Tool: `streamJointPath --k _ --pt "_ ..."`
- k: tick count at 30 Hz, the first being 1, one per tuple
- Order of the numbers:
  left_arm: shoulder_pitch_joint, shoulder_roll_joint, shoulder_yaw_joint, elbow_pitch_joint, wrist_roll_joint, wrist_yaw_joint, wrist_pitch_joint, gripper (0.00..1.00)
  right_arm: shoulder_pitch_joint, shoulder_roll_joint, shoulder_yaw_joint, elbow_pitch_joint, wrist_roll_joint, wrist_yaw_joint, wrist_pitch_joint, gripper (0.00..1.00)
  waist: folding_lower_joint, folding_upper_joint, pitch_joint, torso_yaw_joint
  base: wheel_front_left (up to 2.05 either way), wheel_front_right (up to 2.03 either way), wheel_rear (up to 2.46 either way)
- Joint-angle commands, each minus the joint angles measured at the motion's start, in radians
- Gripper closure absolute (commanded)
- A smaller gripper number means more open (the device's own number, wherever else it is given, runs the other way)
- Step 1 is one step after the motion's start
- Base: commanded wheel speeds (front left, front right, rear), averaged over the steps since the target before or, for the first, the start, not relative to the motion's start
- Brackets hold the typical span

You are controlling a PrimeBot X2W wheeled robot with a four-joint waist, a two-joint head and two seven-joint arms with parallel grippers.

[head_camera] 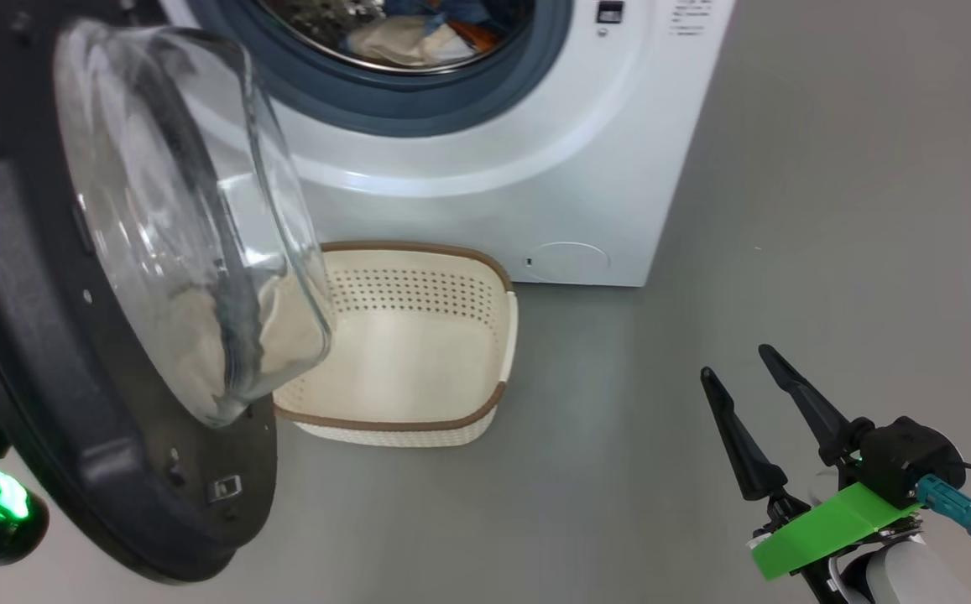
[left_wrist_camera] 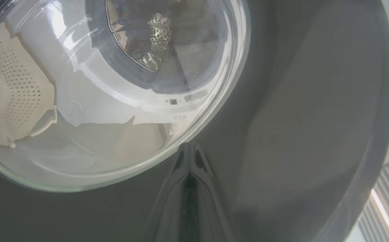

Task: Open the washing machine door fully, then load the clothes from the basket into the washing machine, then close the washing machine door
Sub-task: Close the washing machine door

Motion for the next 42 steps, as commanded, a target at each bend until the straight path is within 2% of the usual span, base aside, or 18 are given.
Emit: streamJointPath --k 1,17,24,32,42 --pt "-0.039 0.026 0.004 -0.045 -0.004 -0.002 0.022 1.0 -0.022 0.006 0.01 -0.026 0.008 0.003 -0.005 0.0 0.0 0.0 0.015 -0.049 0.0 0.0 0.0" --pt "-0.102 -0.012 -0.028 -0.066 0.005 0.0 -0.004 1.0 -0.029 0.045 0.002 -0.028 0.011 0.003 -0.005 0.0 0.0 0.0 0.041 -0.185 0.0 0.0 0.0" --pt "-0.145 -0.041 -0.048 -0.054 0.029 -0.02 -0.047 1.0 -0.038 0.057 0.004 -0.026 0.016 0.003 -0.005 0.0 0.0 0.0 0.054 -0.227 0.0 0.0 0.0" --pt "-0.204 -0.082 -0.085 -0.016 0.054 -0.076 -0.12 1.0 -0.048 0.075 0.009 -0.022 0.018 0.003 -0.005 0.0 0.0 0.0 0.067 -0.265 0.0 0.0 0.0" --pt "-0.301 -0.109 -0.129 0.076 0.053 -0.179 -0.269 1.0 -0.062 0.085 0.007 -0.018 0.021 0.003 -0.005 0.0 0.0 0.0 0.098 -0.308 0.0 0.0 0.0"
